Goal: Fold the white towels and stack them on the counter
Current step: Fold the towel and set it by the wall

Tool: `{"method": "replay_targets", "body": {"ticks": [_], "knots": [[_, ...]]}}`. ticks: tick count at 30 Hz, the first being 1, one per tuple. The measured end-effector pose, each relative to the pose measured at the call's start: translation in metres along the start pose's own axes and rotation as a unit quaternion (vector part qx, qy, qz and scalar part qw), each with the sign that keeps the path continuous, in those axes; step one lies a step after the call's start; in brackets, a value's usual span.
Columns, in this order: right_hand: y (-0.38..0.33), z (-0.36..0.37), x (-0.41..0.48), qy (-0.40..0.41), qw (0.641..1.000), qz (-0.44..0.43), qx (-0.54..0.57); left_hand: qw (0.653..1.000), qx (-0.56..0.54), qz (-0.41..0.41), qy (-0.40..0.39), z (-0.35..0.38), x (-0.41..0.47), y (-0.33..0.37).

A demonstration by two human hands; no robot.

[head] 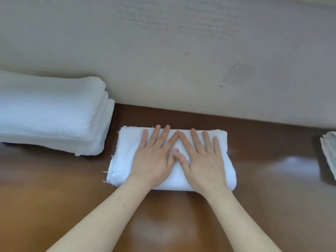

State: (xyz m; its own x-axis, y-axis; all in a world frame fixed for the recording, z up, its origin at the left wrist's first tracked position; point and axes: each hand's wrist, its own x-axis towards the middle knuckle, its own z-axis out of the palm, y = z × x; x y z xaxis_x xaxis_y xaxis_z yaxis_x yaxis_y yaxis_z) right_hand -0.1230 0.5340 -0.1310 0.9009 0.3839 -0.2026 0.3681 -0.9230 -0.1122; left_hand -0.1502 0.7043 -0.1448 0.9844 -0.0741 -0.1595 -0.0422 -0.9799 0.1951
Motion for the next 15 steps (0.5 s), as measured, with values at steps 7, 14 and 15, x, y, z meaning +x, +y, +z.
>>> {"method": "replay_targets", "body": {"ticks": [7,14,15], "knots": [[0.051,-0.007,-0.019,-0.021,0.993,0.115,-0.009,0.998,0.021,-0.043,0.03,-0.003,-0.02,-0.037],[0.001,-0.002,-0.006,0.0,0.999,0.018,-0.039,0.999,0.023,-0.034,0.034,-0.003,-0.015,-0.029],[0.005,0.003,-0.005,-0.004,0.999,0.023,-0.028,0.999,0.013,-0.034,0.034,-0.003,-0.015,-0.033]]}}
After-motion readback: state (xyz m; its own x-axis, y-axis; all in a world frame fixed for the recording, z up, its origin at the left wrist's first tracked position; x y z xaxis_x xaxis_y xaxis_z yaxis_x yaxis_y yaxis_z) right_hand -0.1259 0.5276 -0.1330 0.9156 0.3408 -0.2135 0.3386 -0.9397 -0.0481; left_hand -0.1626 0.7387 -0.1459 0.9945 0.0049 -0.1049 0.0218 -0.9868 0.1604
